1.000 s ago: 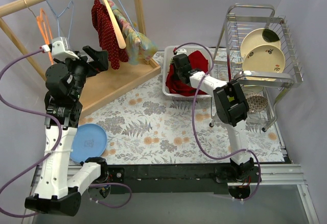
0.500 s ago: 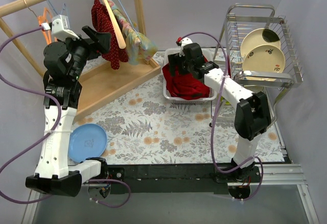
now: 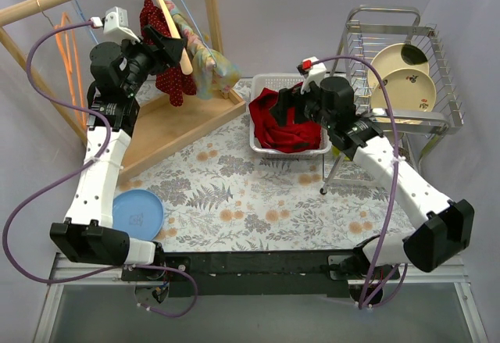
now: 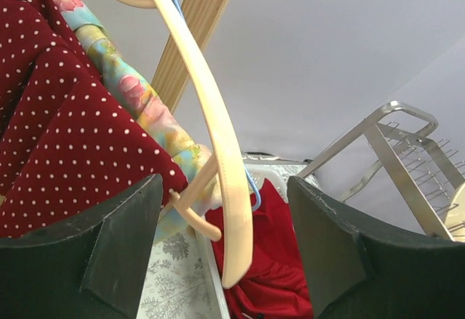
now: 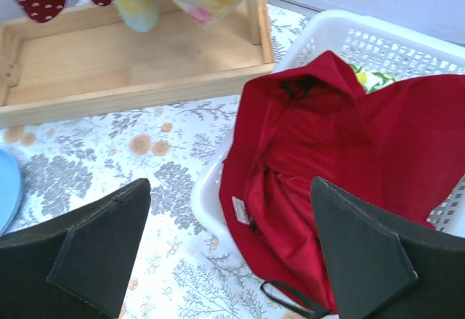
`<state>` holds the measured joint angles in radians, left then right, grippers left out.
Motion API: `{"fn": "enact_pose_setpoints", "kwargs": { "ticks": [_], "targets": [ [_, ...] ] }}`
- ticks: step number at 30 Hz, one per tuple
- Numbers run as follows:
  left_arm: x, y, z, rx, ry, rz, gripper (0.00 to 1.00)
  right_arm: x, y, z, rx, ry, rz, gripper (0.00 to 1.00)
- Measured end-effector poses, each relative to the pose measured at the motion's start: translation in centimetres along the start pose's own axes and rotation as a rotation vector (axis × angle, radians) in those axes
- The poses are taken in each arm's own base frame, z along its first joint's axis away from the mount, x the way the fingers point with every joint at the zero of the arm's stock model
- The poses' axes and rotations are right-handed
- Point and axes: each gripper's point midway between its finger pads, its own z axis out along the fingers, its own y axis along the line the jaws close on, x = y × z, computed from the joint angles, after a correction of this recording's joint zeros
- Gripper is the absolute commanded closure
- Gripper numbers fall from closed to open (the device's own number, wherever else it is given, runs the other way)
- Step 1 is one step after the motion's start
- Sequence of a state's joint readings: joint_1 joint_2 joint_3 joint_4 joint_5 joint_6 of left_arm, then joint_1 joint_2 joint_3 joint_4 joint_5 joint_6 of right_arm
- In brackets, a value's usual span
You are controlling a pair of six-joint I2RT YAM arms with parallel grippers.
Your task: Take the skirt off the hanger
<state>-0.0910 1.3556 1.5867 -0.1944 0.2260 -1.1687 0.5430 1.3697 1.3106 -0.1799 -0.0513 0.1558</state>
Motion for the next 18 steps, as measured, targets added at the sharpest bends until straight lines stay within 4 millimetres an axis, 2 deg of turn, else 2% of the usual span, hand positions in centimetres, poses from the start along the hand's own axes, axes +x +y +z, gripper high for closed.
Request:
{"fn": "enact_pose_setpoints", "kwargs": {
  "ticks": [3, 10, 14, 16, 17, 18],
  "targets": [
    [0.4, 0.4, 1.1, 0.010, 0.000, 0.002, 0.42, 0.3, 0.7, -1.2, -0.033, -0.019, -0.002, 0.02],
    [0.1, -0.2, 2.3, 0.065, -0.027, 0.012, 0.49, 0.9, 1.4, -2.2, -0.064, -0.033, -0.005, 0.02],
    [0.3, -0.2, 3.3, 0.088, -0.023, 0.008, 0.52, 0.6, 1.7, -2.9, -0.075, -0.051, -0.005, 0.02],
    [0.5, -0.1, 4.1, 0.094, -0.016, 0.002, 0.57, 0.1, 1.8, -3.3, -0.079, -0.068, -0.008, 0.02],
    [0.6, 0.0, 4.4, 0.094, -0.012, -0.001, 0.70, -0.2, 1.9, -3.6, -0.081, -0.079, -0.010, 0.02],
    [0.9, 0.2, 4.7, 0.094, -0.006, -0.004, 0.77, -0.4, 2.0, -3.8, -0.084, -0.088, -0.011, 0.02]
  ]
}}
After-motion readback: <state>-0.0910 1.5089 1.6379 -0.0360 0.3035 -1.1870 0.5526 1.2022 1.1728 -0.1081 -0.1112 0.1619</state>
